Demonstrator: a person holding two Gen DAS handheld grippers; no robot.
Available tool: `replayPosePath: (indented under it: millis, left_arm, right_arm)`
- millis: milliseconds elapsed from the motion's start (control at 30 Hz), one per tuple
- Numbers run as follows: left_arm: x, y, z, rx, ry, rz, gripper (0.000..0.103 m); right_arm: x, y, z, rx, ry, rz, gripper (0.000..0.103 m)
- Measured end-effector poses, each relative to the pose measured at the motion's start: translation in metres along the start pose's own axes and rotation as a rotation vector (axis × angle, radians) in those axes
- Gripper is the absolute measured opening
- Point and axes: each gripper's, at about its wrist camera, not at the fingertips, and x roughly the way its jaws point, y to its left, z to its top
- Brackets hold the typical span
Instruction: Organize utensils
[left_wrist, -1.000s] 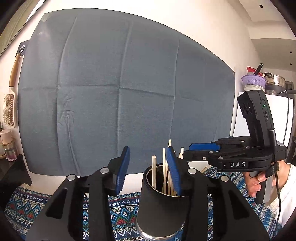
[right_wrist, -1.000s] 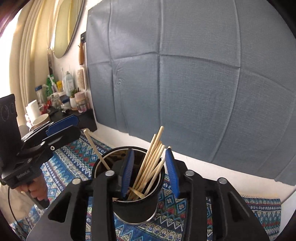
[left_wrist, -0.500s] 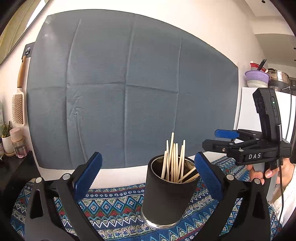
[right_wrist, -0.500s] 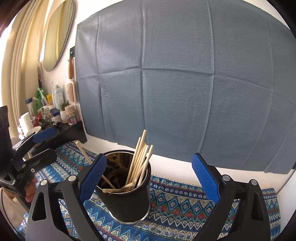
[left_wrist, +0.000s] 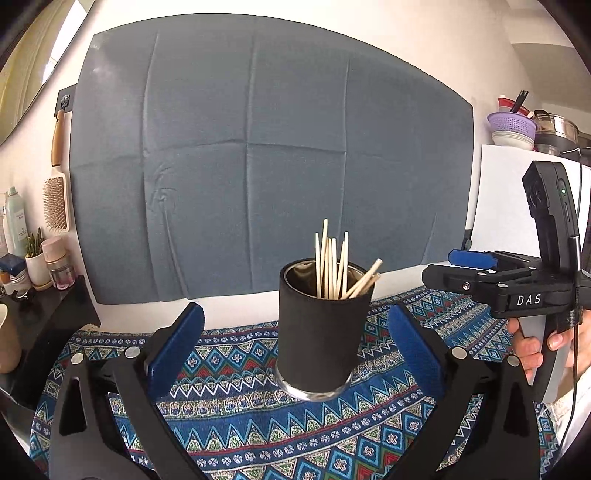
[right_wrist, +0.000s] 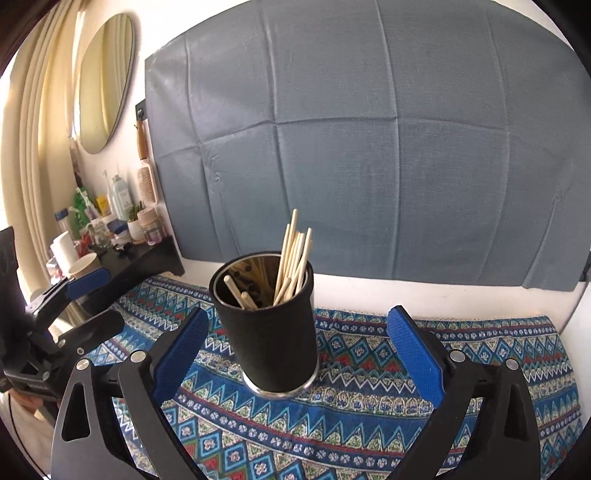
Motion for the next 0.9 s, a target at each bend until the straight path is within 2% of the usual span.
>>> replayPosePath:
  millis: [167,433,700,900]
  left_arm:
    - [-0.028,-0.014,-0.021,-0.005,0.034,-0.011,0.097]
    - [-0.075,-0.041,-0.061,0.071,0.048,0.037,0.097]
    - [-0.110,-0.054,-0.094,0.043,0.095,0.046,0.097]
    - [-0.139,-0.062,-0.121,0.002,0.143,0.049,0.097]
  right_arm:
    - [-0.026,0.008,-0.026,0.008,0.010,0.008,0.093]
    - [-0.064,0.022,-0.068,0.005,0.021,0.032,0.093]
    - [-0.095,0.034,-0.108,0.034,0.045,0.037,0.093]
    - [-0.121,0.044,-0.147,0.126,0.109,0.035,0.095]
